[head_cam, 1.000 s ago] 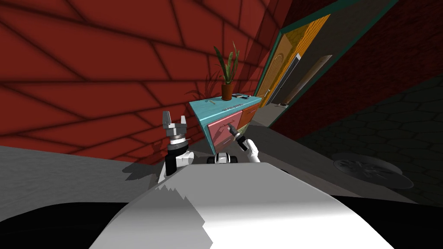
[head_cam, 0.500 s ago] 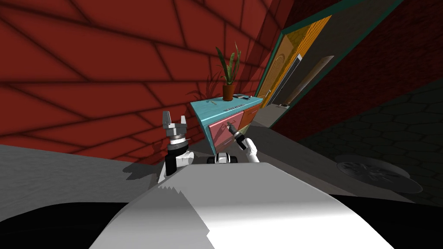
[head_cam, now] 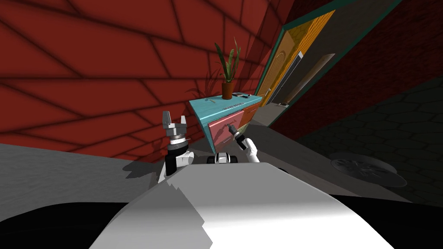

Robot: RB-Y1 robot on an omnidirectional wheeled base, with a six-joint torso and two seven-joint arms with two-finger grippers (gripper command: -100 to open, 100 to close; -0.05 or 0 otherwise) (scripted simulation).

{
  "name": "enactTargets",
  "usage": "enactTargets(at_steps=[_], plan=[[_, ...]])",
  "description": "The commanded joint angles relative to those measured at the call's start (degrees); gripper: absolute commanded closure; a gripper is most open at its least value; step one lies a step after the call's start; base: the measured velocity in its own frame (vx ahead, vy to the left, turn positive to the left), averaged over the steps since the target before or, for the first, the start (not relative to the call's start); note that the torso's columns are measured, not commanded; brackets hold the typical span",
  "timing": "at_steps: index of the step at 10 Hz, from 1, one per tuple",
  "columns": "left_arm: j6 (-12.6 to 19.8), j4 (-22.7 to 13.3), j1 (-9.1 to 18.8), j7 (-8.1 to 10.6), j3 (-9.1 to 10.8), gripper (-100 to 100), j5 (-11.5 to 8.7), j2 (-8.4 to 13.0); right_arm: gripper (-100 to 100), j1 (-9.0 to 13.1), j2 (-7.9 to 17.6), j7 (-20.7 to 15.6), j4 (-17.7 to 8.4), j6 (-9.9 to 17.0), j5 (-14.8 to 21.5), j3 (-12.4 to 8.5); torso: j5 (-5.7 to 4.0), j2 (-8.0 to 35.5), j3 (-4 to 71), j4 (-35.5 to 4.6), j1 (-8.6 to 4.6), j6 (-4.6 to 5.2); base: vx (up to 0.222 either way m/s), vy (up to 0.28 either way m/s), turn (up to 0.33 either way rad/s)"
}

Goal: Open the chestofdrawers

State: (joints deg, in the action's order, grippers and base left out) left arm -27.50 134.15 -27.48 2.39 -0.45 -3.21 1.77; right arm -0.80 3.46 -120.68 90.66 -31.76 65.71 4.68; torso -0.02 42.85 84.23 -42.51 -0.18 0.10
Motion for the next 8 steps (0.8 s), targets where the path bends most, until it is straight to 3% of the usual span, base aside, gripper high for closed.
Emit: enactTargets(at_steps=[1,7,8], plan=[[0.0,0.0,0.0,0.00,0.00,0,0.0,0.0,100,0.9,1.0,1.3,0.6,0.4,0.2,0.1,0.02,0.0,0.0,-0.1,0.06,-0.02,-0.174,-0.083,-0.024],[0.0,0.0,0.0,0.00,0.00,0,0.0,0.0,100,-0.3,2.2,2.2,0.9,-0.6,0.0,0.4,0.06,-0.1,0.1,-0.2,0.15,-0.04,-0.139,-0.079,-0.049],[0.0,0.0,0.0,0.00,0.00,0,0.0,0.0,-100,1.4,4.1,5.2,0.9,1.0,0.6,0.7,0.13,-0.5,0.3,-0.1,0.43,-0.13,-0.061,-0.010,0.031]])
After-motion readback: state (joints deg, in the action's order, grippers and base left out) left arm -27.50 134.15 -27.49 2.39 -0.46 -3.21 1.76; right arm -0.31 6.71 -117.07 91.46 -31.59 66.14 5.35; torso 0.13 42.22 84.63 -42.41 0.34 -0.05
